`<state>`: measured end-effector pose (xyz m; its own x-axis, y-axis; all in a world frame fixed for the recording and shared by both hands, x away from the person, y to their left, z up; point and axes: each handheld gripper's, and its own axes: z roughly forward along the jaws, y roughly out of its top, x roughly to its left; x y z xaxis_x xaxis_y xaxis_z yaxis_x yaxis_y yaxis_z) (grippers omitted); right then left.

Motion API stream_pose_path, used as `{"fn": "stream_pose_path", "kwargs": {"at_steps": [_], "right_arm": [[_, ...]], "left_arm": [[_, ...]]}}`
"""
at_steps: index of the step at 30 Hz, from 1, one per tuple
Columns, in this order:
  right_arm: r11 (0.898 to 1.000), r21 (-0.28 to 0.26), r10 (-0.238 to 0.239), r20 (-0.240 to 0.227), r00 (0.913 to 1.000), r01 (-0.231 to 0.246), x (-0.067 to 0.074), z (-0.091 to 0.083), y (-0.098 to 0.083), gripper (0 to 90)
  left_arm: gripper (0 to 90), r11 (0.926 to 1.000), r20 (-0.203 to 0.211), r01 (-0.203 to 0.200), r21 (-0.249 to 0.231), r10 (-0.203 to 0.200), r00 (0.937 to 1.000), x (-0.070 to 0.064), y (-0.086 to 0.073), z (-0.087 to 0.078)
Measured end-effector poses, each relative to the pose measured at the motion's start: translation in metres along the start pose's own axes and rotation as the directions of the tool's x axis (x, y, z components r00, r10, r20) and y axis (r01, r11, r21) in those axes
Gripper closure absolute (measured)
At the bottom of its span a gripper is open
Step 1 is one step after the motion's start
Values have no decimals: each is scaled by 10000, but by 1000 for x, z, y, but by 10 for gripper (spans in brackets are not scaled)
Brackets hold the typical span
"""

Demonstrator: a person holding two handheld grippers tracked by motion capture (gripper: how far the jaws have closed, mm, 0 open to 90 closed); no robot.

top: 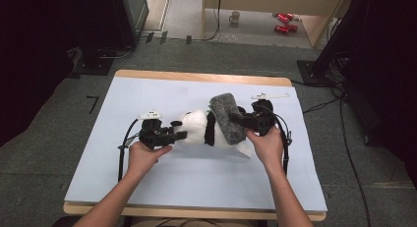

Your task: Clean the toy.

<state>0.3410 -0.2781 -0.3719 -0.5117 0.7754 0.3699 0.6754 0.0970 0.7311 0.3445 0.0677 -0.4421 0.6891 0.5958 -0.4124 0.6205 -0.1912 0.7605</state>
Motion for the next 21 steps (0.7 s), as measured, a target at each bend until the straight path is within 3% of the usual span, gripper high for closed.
{"fn": "stream_pose_path", "kwargs": {"at_steps": [12,16,21], "right_arm": [[9946,-800,717,645,9953,-665,-22,-34,6,797],[9919,-1012,792,238,9966,-764,-18,-43,10,797],[9950,-917,355,-431,9984,-393,5,-39,16,797]], "left_arm": [[556,10000,-225,-62,-12,62,9997,0,-1,-1],[556,9999,-239,-108,-37,107,9997,0,-1,-1],[552,9999,-235,-101,-63,100,9997,0,-2,-1]]}}
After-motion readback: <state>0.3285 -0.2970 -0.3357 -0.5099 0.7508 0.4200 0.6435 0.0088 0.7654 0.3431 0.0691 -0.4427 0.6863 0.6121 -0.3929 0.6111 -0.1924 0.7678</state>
